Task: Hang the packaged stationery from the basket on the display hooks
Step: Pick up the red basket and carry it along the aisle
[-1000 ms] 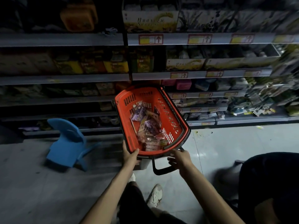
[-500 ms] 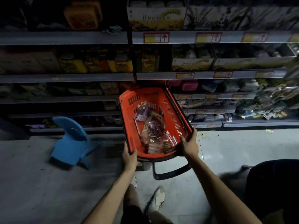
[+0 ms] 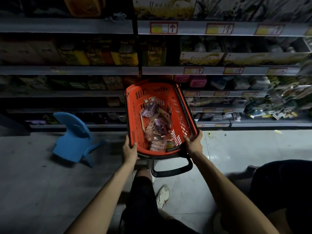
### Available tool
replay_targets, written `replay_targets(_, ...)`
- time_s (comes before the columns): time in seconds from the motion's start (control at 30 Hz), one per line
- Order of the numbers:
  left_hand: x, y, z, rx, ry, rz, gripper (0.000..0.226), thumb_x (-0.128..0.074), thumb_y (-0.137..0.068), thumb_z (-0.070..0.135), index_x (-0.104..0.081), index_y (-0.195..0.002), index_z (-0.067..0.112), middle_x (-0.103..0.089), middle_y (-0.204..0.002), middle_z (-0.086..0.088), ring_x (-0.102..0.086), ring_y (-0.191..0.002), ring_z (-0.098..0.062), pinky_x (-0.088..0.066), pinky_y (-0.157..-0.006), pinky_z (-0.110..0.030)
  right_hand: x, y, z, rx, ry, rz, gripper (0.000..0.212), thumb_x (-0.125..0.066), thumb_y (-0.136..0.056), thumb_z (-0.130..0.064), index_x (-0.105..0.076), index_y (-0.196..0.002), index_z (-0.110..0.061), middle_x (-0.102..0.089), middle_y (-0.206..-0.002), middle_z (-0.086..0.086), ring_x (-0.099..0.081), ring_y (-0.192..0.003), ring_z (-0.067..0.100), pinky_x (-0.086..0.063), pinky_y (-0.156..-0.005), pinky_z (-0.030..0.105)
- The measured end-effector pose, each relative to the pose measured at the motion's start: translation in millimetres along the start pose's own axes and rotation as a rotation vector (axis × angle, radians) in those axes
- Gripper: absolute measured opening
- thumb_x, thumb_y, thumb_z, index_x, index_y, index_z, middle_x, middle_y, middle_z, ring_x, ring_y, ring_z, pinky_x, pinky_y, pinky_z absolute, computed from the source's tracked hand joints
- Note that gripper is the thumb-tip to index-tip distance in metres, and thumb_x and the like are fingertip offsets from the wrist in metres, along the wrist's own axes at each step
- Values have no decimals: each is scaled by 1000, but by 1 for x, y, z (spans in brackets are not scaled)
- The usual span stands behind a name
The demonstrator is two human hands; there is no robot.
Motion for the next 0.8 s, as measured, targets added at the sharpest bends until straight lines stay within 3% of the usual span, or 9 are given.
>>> replay_targets(0.07, -1, 0, -1, 8, 12, 0, 66, -54, -107, 9, -33, -163, 36, -60, -144, -5, -66, -120, -31, -63, -84, -60, 2, 1, 2, -5, -7, 10, 80, -67, -96, -44, -14, -156, -39, -59, -143, 14, -60, -124, 43, -45, -109, 61)
replay_targets(0.13, -1, 0, 0, 29, 16, -3, 66, -55, -107, 9, -32, -163, 37, -60, -145, -8, -65, -123, -33, -61, -87, -64, 3, 0, 3, -4, -15, 0, 79, -68, -95, -46, -16, -154, -40, -58, -143, 13, -60, -124, 43, -45, -109, 62)
replay_targets(0.47, 18, -11, 8, 38, -45, -43, 62, -51, -110, 10, -32, -164, 33, -57, -149, -11, -63, -127, -38, -62, -85, -58, -16, 12, 6, -34, -97, 48, 73, -66, -99, -36, -18, -155, -34, -60, -141, 13, -60, -124, 41, -46, -110, 56)
replay_targets(0.57, 35, -22, 8, 43, -38, -35, 63, -53, -109, 11, -33, -163, 38, -58, -148, -10, -64, -125, -36, -63, -85, -59, -31, 20, 11, -54, -128, 43, 80, -68, -97, -37, -14, -157, -32, -59, -143, 15, -60, -125, 42, -45, -112, 56)
replay_targets(0.67, 52, -35, 8, -12, -93, -32, 60, -52, -109, 14, -38, -159, 43, -63, -139, -3, -67, -119, -33, -65, -77, -50, -49, 25, 12, -72, -113, 58, 82, -72, -94, -40, -16, -154, -33, -61, -141, 15, -61, -122, 42, -45, -111, 56)
replay_targets(0.8, 69, -44, 5, -33, -123, -67, 58, -54, -109, 16, -37, -160, 36, -63, -135, 0, -68, -116, -29, -65, -75, -42, -64, 31, 10, -55, -83, 100, 78, -71, -94, -41, -20, -152, -34, -61, -139, 12, -62, -121, 41, -47, -109, 56)
Point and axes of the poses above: each hand's wrist, its own y-axis away from the middle knuckle, its own x-axis out of the back of the hand, z = x × y, the point moved 1 cm from there along -y, towards the middle knuckle
